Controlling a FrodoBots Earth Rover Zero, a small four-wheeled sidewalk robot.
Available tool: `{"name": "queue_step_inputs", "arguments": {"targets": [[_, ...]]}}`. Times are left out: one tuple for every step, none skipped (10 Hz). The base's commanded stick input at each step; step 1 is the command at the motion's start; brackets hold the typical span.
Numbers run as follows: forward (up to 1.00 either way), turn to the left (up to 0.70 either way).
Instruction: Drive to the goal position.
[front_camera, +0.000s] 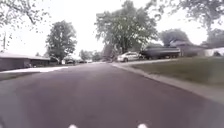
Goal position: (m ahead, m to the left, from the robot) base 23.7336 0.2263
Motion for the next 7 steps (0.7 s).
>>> {"name": "queue_step_inputs", "arguments": {"targets": [[1.0, 0.0], [1.0, 0.0], [1.0, 0.0], [1.0, 0.0], [1.0, 0.0], [1.0, 0.0], [1.0, 0.0]]}}
